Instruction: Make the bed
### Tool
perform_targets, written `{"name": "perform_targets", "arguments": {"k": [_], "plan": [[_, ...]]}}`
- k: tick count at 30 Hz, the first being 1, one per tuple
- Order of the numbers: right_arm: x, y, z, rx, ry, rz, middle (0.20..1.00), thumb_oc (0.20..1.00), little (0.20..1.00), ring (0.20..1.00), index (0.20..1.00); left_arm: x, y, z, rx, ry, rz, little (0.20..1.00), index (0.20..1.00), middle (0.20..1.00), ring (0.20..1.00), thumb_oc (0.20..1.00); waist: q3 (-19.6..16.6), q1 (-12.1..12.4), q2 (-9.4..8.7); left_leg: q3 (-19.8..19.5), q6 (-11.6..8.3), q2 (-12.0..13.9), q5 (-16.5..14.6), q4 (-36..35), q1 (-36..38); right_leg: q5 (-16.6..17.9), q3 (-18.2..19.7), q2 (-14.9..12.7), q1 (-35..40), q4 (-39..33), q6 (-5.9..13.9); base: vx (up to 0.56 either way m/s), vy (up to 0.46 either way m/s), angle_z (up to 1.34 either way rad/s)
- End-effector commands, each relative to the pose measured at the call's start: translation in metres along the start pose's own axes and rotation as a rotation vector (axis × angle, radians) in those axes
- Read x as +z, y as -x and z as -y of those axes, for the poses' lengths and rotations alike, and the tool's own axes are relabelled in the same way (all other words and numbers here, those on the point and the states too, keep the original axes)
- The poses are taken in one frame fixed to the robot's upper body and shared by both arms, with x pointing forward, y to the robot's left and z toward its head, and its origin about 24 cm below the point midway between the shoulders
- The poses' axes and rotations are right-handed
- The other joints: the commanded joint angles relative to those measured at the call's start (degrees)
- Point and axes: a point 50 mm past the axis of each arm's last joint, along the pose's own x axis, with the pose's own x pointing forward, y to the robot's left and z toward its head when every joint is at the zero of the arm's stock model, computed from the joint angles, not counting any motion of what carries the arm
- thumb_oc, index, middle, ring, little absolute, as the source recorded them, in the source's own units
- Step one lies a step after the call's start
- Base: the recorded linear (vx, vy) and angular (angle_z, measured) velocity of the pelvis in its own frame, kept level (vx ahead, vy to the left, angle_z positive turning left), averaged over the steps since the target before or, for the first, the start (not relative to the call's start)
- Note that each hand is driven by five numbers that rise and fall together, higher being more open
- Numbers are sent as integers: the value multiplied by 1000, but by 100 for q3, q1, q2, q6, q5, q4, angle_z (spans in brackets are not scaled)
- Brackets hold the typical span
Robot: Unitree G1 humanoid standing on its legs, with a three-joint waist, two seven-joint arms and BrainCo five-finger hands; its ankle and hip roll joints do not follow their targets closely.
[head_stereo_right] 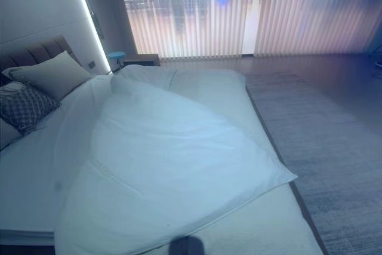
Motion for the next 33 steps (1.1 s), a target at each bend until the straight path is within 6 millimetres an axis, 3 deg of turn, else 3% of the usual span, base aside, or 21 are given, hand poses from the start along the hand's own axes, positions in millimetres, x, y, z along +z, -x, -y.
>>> {"name": "perform_targets", "arguments": {"k": [1,11,33], "plan": [[14,-1,7,-7,46,31,1000,1000,1000,1000,1000,10,-2,-7,11,-19,23,1000,1000,1000,1000,1000,-36,-97,-327,54,-48,-256,-39,-176,20,542,231,-514,384,-328,618,0,0,0],[12,-1,5,-5,68,26,1000,1000,1000,1000,1000,3,-1,-7,30,-31,-4,1000,1000,1000,1000,1000,-46,-42,-360,16,-54,-258,-81,-176,47,506,160,-525,454,-341,627,0,0,0],[10,-1,4,-11,93,17,1000,1000,1000,1000,1000,7,-2,-5,30,-31,10,1000,1000,1000,1000,1000,-58,-36,-337,-22,-78,-256,-94,-176,72,472,80,-540,519,-361,631,0,0,0]]}}
